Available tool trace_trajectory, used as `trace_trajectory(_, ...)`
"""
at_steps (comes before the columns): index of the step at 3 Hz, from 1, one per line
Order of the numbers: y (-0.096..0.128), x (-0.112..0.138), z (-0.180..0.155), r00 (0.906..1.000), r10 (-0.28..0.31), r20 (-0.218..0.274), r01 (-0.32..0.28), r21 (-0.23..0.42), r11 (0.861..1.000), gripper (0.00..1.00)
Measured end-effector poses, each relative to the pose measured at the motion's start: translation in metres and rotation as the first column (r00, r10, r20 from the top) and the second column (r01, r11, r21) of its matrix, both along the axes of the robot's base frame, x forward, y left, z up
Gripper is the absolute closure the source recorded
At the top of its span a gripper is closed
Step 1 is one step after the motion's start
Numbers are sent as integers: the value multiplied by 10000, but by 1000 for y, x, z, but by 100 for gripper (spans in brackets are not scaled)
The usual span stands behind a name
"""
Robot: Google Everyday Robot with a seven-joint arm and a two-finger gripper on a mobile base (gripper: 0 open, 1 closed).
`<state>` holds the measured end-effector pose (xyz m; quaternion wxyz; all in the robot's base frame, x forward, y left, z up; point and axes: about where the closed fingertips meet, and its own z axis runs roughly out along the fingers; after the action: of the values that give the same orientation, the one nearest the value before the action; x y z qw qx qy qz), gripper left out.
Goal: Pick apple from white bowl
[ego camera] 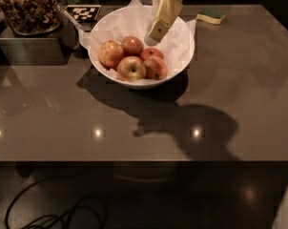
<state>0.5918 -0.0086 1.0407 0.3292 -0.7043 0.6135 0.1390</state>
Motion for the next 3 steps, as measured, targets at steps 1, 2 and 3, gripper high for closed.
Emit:
trace_trajectory(1,2,4,4,9999,0,103,-1,99,10000,0)
trace_trajectory(2,2,4,4,9999,2,101,-3,102,9999,9)
trace_trajectory(3,11,10,-3,9999,145,-34,-144,283,9995,13)
